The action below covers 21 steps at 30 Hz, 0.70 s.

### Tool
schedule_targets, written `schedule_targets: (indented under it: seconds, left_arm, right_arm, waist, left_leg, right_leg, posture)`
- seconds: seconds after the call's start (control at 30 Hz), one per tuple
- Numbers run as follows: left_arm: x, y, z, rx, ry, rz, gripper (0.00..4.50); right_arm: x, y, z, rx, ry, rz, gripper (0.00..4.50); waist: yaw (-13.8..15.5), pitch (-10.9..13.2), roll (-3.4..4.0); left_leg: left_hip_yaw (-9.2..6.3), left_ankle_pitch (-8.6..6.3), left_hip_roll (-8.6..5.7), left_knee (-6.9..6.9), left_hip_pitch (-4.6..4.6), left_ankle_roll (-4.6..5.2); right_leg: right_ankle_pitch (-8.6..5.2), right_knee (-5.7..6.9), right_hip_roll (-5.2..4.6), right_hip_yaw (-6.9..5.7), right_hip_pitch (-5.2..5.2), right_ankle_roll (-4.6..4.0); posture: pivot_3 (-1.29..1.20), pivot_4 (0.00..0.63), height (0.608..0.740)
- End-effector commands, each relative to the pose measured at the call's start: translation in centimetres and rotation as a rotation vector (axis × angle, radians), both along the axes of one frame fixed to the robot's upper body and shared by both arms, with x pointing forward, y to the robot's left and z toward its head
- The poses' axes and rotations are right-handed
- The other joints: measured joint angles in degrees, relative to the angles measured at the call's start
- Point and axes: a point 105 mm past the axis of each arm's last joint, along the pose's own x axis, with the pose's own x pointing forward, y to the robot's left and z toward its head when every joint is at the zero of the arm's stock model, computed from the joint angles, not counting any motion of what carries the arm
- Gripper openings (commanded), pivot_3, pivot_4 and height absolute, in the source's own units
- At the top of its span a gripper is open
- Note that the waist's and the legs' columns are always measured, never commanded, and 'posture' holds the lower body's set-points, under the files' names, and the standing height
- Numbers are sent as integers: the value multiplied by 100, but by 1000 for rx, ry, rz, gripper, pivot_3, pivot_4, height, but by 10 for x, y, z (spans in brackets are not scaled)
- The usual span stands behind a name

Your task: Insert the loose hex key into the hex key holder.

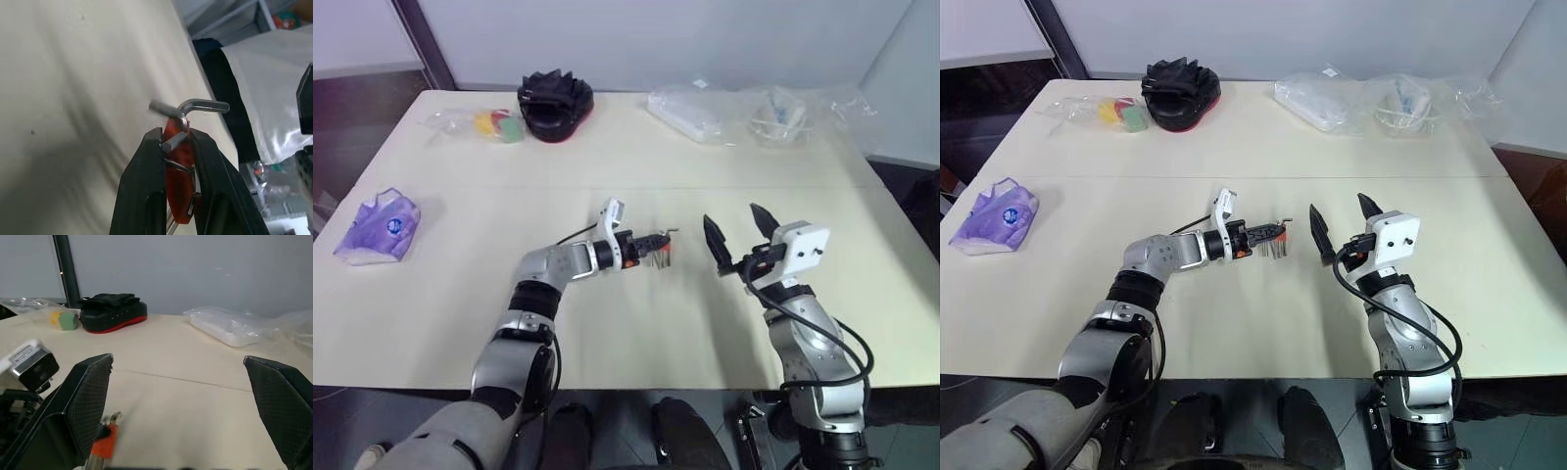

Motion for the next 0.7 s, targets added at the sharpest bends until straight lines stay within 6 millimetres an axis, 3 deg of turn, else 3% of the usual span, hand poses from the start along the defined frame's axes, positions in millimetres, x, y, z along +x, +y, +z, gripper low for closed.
schedule_targets:
  seconds: [0.03, 0.17, 0.27, 0.43, 0.7]
  left_arm:
    - [5, 6, -1, 19, -10, 22, 619]
    - [6, 16, -4, 72, -52, 27, 619]
    - [10, 28, -1, 94, -81, 55, 1757]
    - [14, 49, 1, 116, -95, 111, 4361]
    - [9, 79, 16, 330, -414, 123, 4443]
  right_arm:
    - [-6, 3, 15, -1, -69, -1, 4482]
    - [-6, 6, 14, -4, -65, 6, 4482]
    - [-6, 6, 13, -6, -61, 13, 4500]
    - [-4, 5, 12, -12, -58, 17, 4500]
    - [-2, 6, 10, -51, -37, 69, 4500]
  waist:
    - [0, 0, 0]
    - [-10, 0, 0]
    - [-24, 0, 0]
    - [-12, -1, 1]
    - [-14, -1, 2]
  left_leg:
    - [0, 0, 0, 1, 1, 0]
    - [0, 0, 0, 0, 2, 0]
    - [-1, 0, 2, -1, 4, 0]
    - [-1, 1, 3, 1, 5, -1]
    - [-2, 1, 8, -3, 12, -2]
  right_leg:
    - [0, 0, 0, 0, 1, 0]
    - [0, 1, 1, 0, 2, 0]
    - [0, 2, 3, 1, 0, 0]
    - [0, 4, 1, 0, 3, 0]
    - [0, 9, 1, 5, 2, 0]
  posture:
    - [0, 150, 740]
    - [0, 150, 740]
    - [0, 150, 740]
    - [0, 150, 740]
    - [0, 150, 740]
